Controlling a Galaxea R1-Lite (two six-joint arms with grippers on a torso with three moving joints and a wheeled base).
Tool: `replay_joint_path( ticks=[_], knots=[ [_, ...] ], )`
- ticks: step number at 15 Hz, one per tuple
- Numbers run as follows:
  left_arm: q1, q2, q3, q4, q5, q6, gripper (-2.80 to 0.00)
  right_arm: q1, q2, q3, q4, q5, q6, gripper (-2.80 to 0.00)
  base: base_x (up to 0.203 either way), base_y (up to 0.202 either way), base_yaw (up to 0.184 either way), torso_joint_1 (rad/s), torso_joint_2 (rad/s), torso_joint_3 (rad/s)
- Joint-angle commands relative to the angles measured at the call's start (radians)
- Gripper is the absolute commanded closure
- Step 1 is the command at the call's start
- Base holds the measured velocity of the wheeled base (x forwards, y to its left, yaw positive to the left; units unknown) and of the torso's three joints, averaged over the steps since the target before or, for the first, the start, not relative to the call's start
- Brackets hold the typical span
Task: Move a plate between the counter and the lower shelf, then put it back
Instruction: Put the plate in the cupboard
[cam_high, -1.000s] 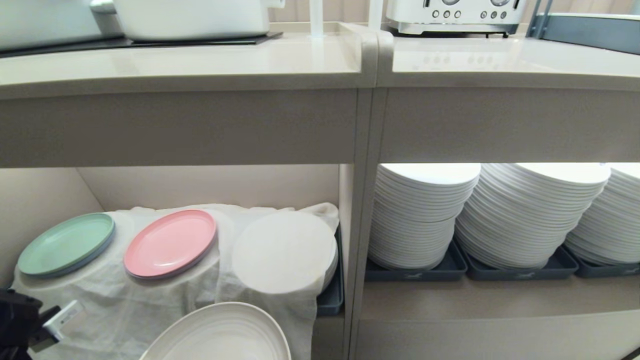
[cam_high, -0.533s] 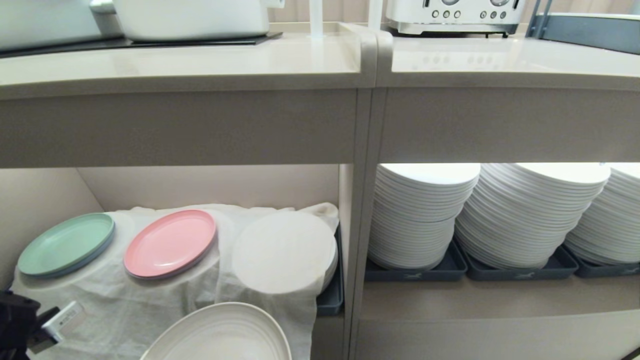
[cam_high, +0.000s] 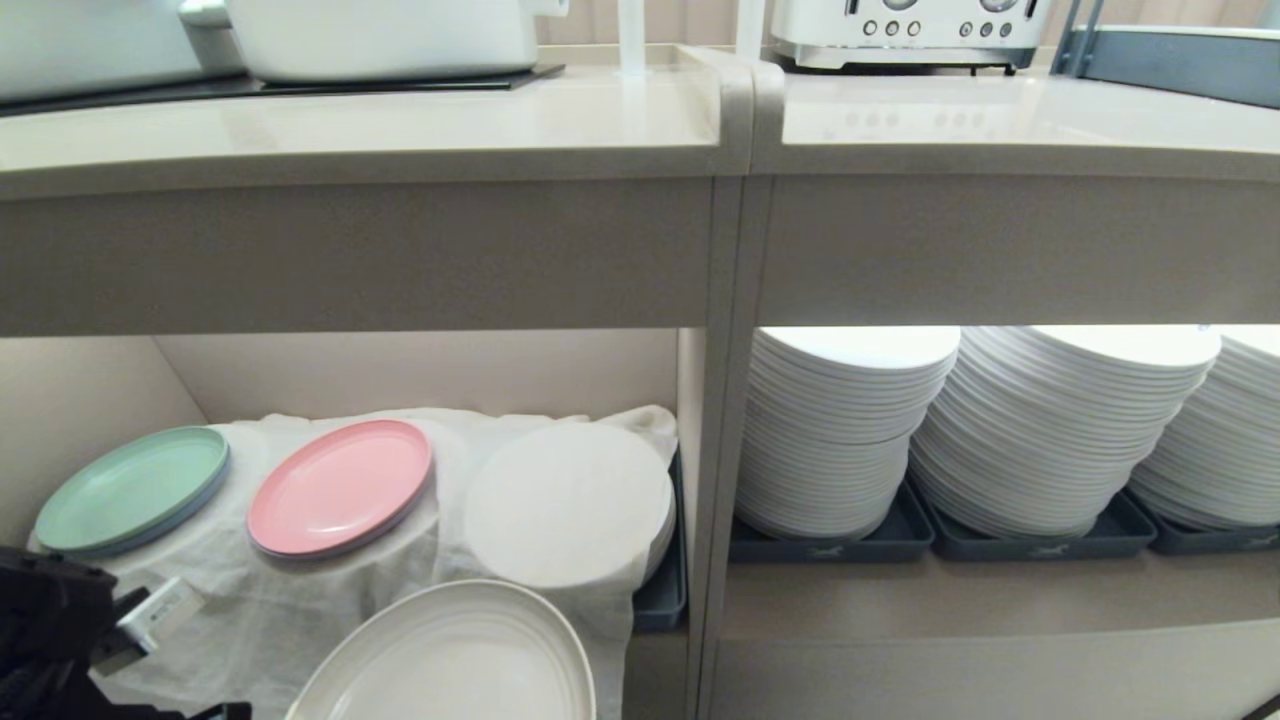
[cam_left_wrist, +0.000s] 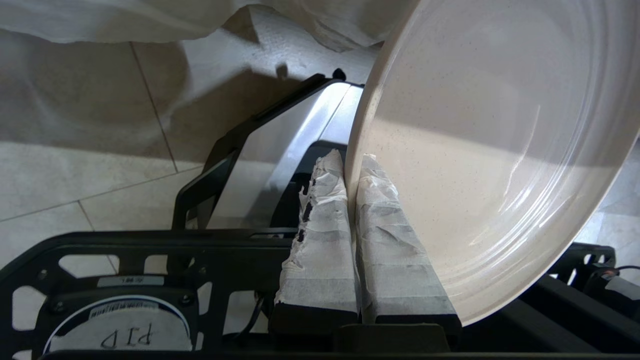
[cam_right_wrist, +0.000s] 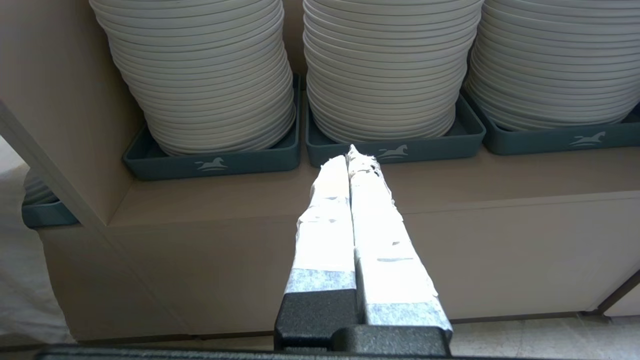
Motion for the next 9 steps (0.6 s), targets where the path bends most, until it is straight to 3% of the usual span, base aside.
replay_joint_path(
  ticks=[1,9],
  knots=[
    [0.000,0.039,0.000,-0.019,-0.011,-0.004,0.00,0.000,0.000,0.000,-0.001,0.000,0.001,0.00,0.000,0.000,0.000,0.000,0.00,0.000],
    [0.003,0.199,-0.072,-0.049,-0.033,-0.006,0.00,0.000,0.000,0.000,-0.001,0.000,0.001,0.00,0.000,0.000,0.000,0.000,0.00,0.000]
  ],
)
